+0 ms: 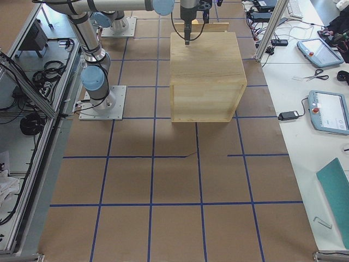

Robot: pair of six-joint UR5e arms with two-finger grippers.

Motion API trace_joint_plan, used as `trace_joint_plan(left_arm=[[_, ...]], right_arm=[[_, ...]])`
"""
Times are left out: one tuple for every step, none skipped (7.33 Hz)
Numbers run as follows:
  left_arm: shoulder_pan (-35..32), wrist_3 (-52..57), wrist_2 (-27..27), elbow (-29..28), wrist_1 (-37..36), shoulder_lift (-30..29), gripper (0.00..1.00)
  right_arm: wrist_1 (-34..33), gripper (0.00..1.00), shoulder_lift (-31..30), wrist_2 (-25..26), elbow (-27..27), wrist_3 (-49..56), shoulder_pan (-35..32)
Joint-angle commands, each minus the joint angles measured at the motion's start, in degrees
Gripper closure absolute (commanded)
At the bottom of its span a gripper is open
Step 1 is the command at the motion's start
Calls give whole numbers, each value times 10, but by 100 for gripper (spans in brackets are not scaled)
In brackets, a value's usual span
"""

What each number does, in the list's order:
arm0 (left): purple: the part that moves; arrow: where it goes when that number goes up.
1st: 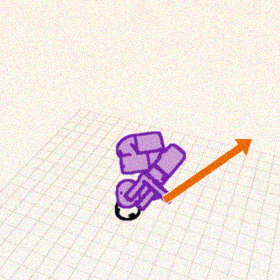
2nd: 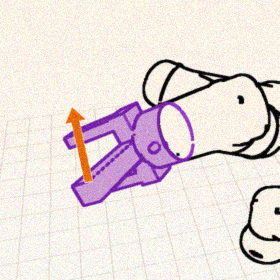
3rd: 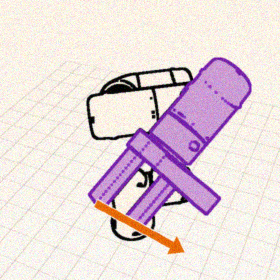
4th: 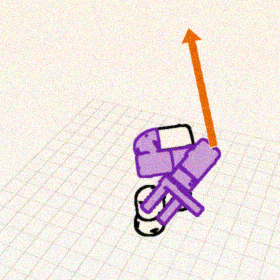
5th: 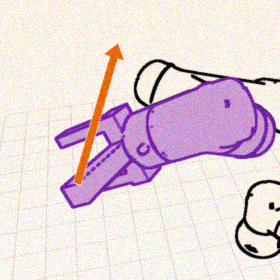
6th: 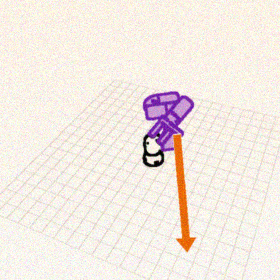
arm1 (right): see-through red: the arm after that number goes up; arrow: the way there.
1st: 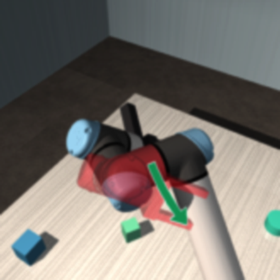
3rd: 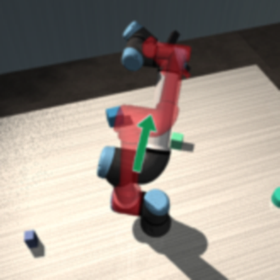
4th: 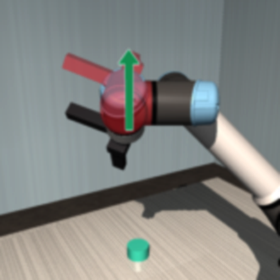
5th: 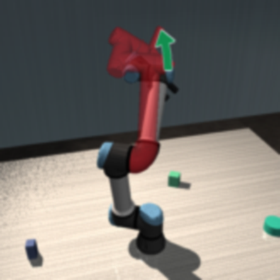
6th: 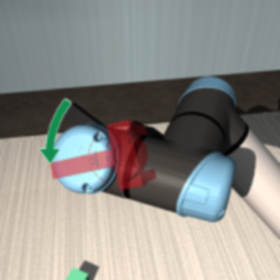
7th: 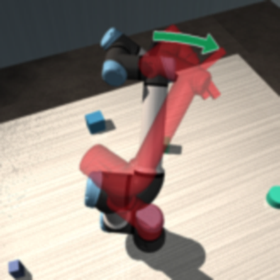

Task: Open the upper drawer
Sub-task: 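Pull the drawer handle with the left gripper away from the cabinet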

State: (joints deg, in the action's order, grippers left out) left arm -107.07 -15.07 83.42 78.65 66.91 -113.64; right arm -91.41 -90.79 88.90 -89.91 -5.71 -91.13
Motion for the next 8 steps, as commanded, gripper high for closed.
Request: trace_joint_plan(left_arm=[[8, 9, 4, 0, 6, 1, 0], [11, 22, 5, 0, 10, 2, 0], [11, 24, 5, 0, 11, 2, 0], [11, 24, 8, -1, 12, 3, 0], [11, 27, 11, -1, 12, 3, 0], [12, 28, 12, -1, 14, 5, 0], [12, 34, 12, -1, 16, 4, 0], [18, 42, 12, -1, 16, 5, 0]], right_arm=[[0, 0, 0, 0, 0, 0, 0], [0, 0, 0, 0, 0, 0, 0], [0, 0, 0, 0, 0, 0, 0], [0, 0, 0, 0, 0, 0, 0], [0, 0, 0, 0, 0, 0, 0], [0, 0, 0, 0, 0, 0, 0], [0, 0, 0, 0, 0, 0, 0], [0, 0, 0, 0, 0, 0, 0]])
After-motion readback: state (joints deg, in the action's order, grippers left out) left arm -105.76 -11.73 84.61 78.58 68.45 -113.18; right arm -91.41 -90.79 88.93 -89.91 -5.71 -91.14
